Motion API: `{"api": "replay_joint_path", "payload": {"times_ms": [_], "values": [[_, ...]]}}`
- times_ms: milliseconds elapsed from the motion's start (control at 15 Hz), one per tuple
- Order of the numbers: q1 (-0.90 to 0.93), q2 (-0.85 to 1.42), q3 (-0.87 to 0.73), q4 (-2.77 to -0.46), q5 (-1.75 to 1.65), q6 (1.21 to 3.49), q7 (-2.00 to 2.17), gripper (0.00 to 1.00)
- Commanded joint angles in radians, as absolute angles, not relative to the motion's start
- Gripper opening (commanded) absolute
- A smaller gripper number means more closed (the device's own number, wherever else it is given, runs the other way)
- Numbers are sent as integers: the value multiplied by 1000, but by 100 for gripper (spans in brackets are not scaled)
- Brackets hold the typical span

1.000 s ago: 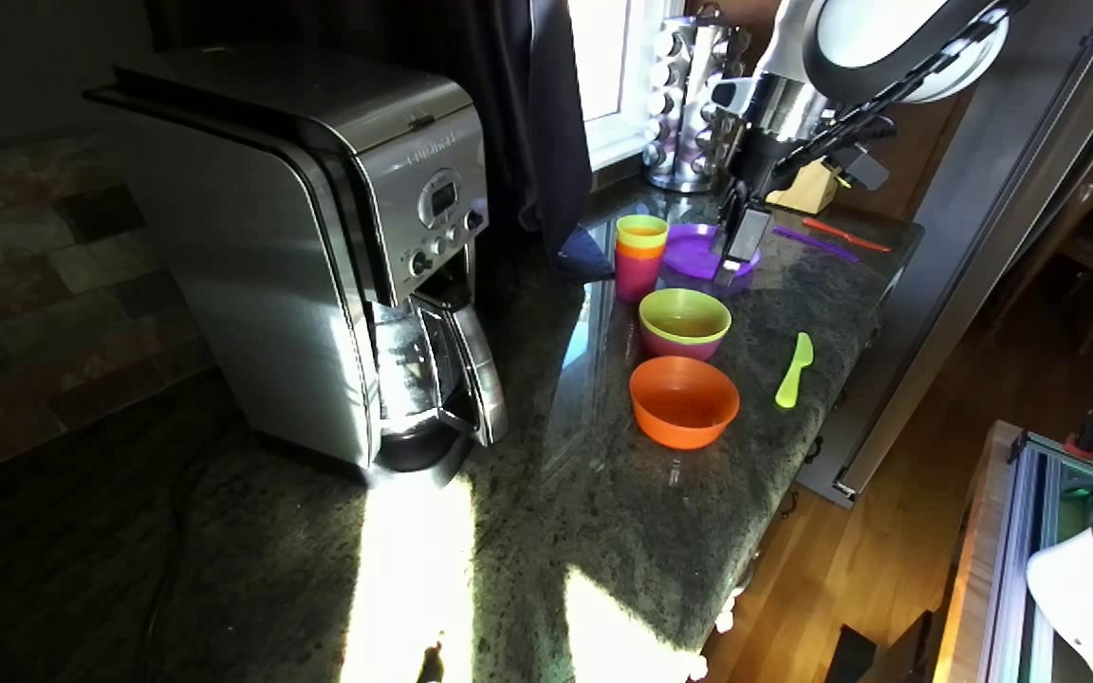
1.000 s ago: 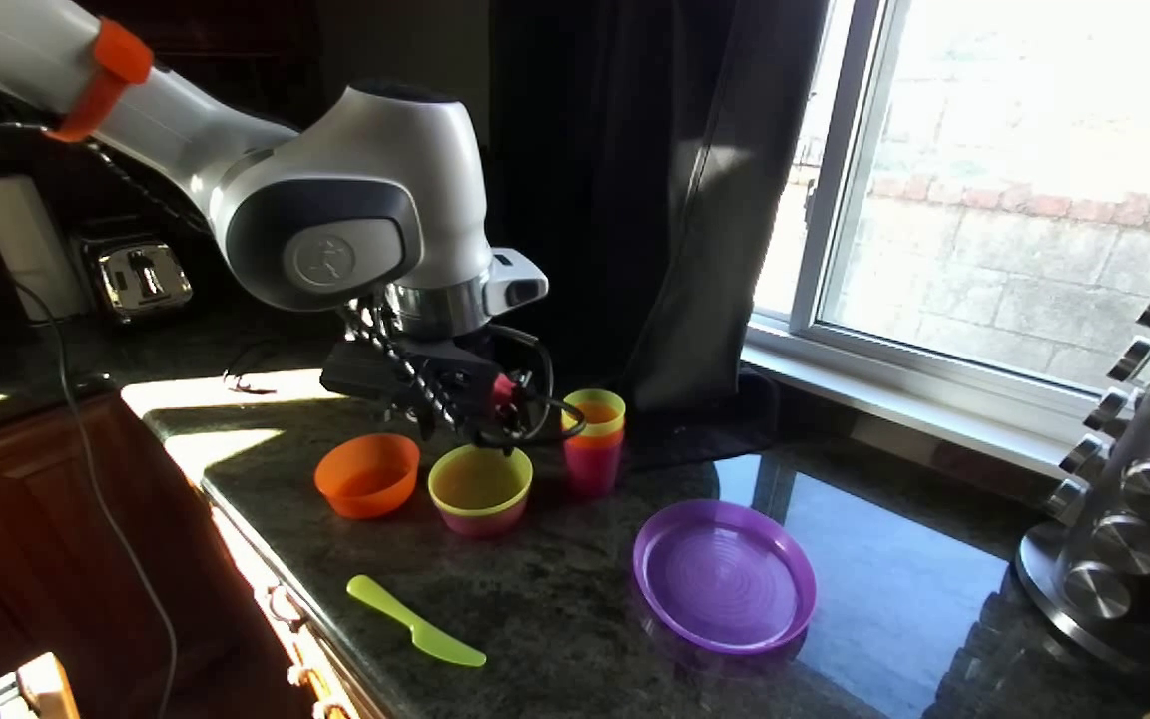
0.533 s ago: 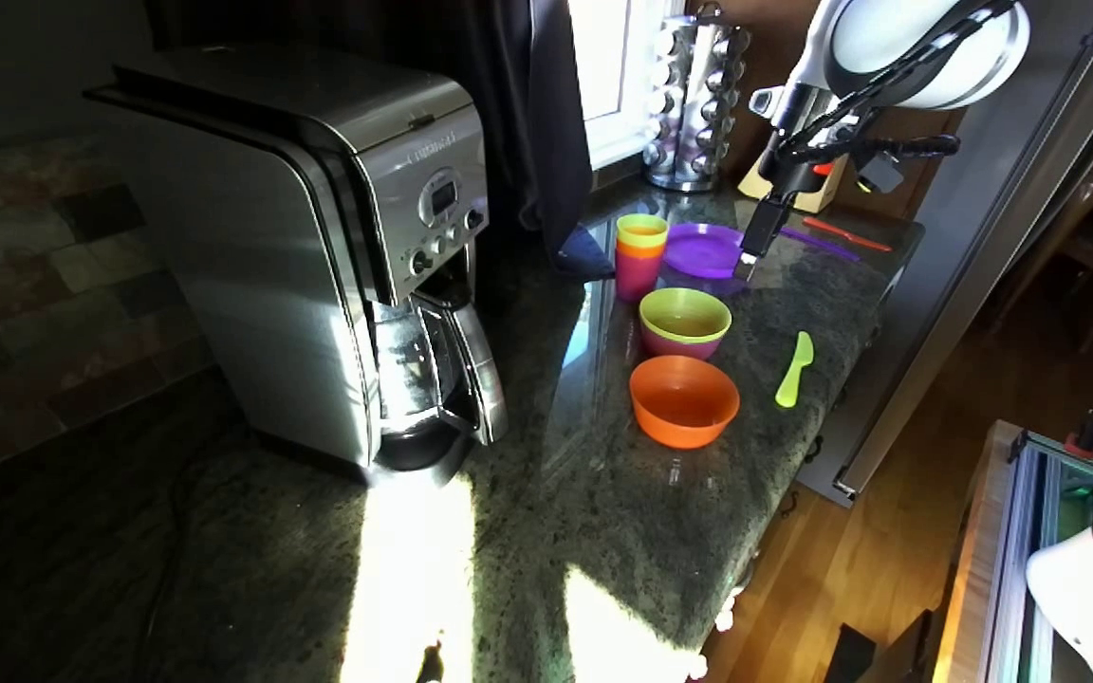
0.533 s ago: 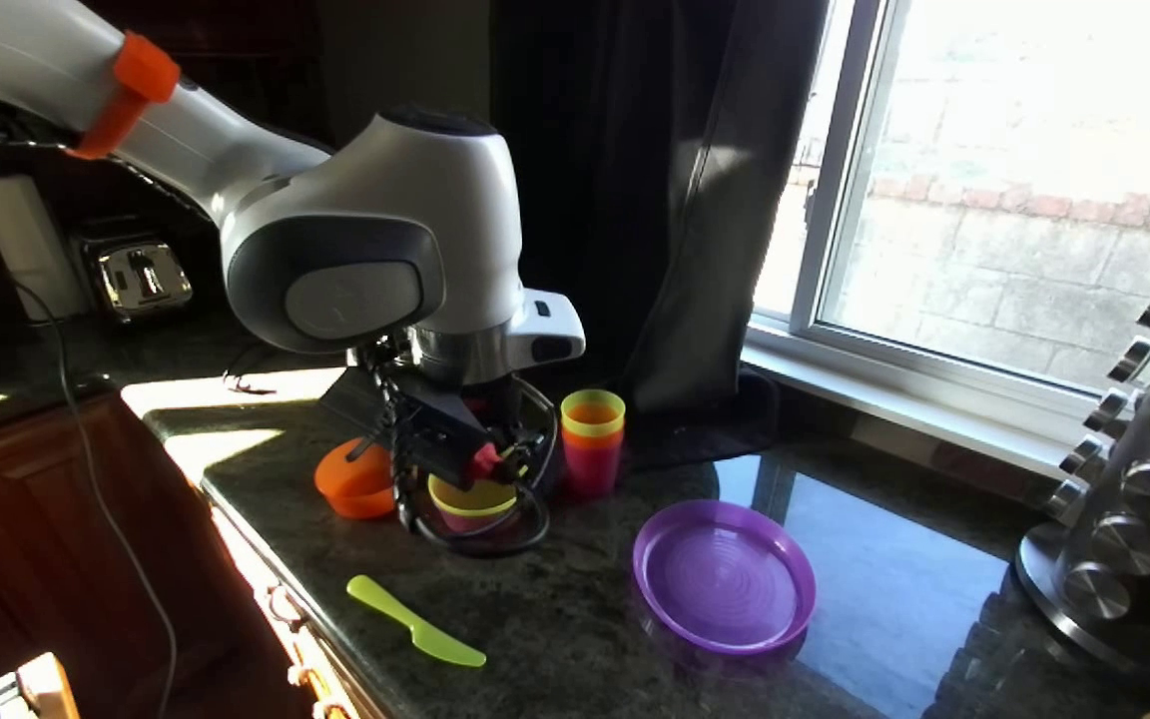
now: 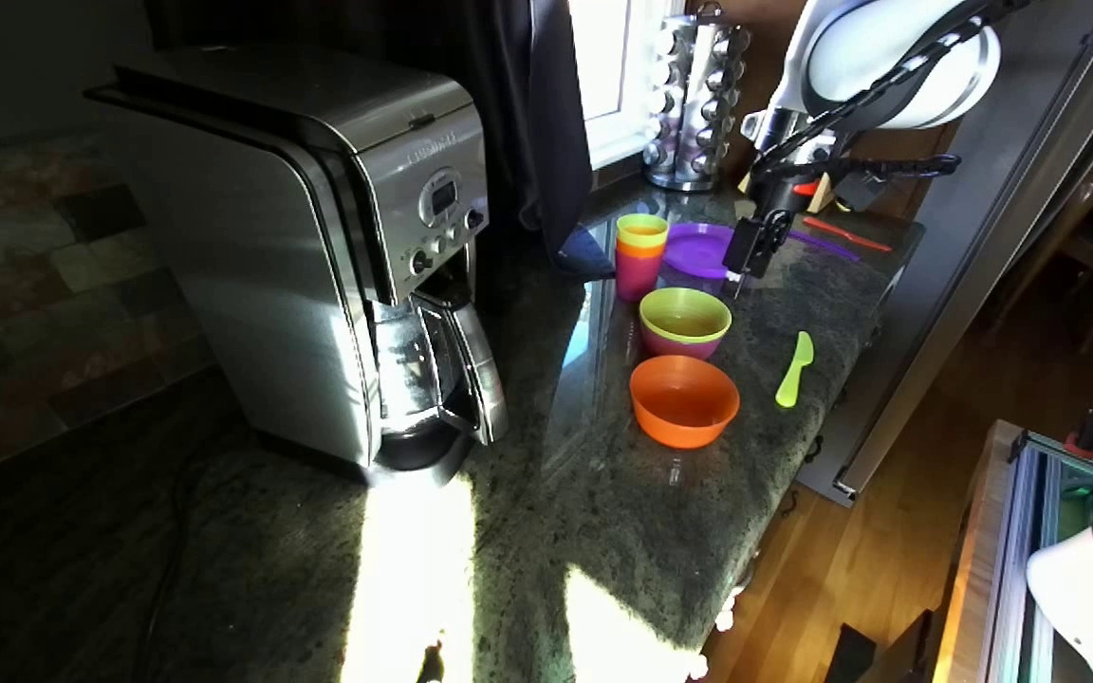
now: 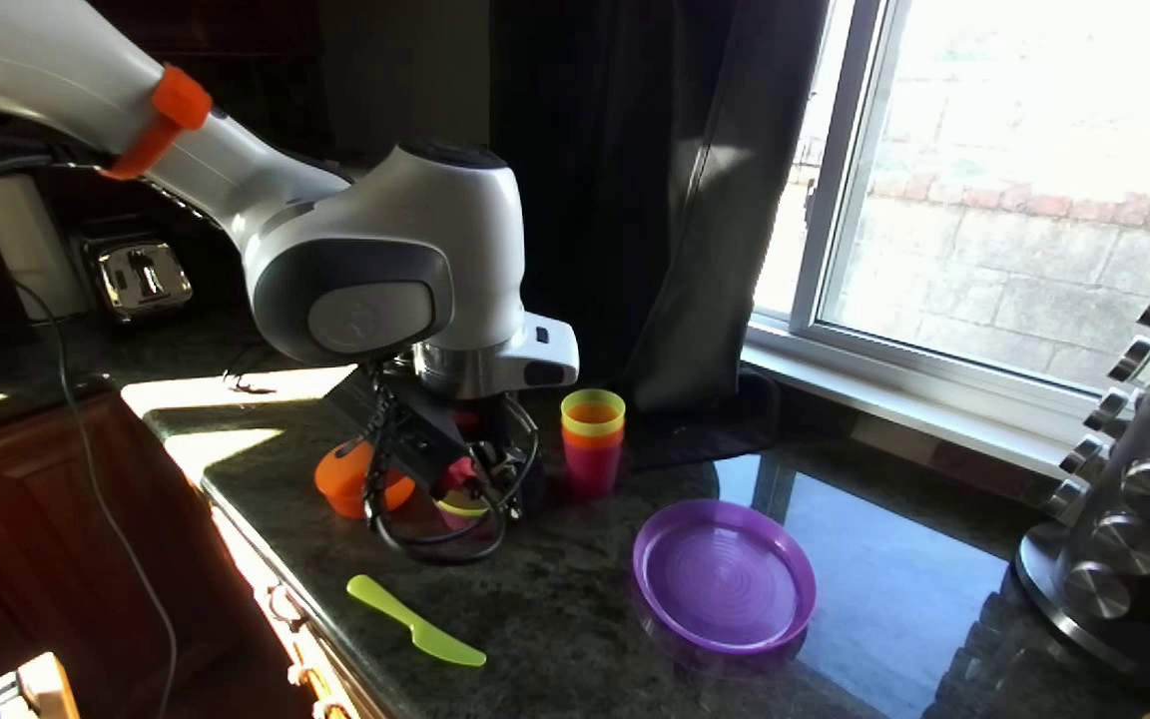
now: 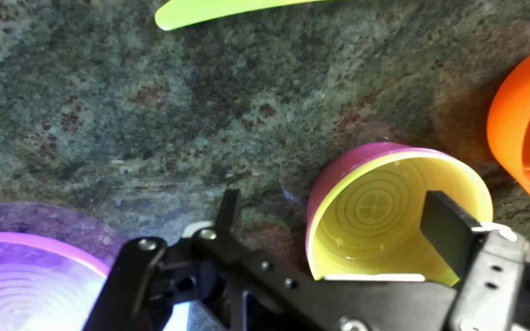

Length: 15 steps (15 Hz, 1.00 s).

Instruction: Unstack the bowls

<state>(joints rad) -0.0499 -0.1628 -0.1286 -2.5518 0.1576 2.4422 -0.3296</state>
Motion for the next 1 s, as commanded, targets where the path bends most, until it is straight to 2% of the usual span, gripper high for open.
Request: {"api": "replay_joint_path", "payload": {"times_ms": [0, 67, 200, 267, 467, 800, 867, 933], "values": [[-44, -107, -114, -2514, 169, 2434, -272, 100], [-43, -97, -112, -2506, 173, 2432, -264, 98], [-45, -78, -106, -2493, 176, 2428, -246, 85], [-46, -70, -104, -2487, 177, 2428, -239, 70], [-49, -46, -99, -2470, 172, 2425, -214, 45], [-53, -12, -93, -2447, 162, 2420, -176, 8], [-54, -5, -93, -2443, 161, 2419, -171, 2], [-55, 2, -93, -2439, 160, 2418, -167, 0]]}}
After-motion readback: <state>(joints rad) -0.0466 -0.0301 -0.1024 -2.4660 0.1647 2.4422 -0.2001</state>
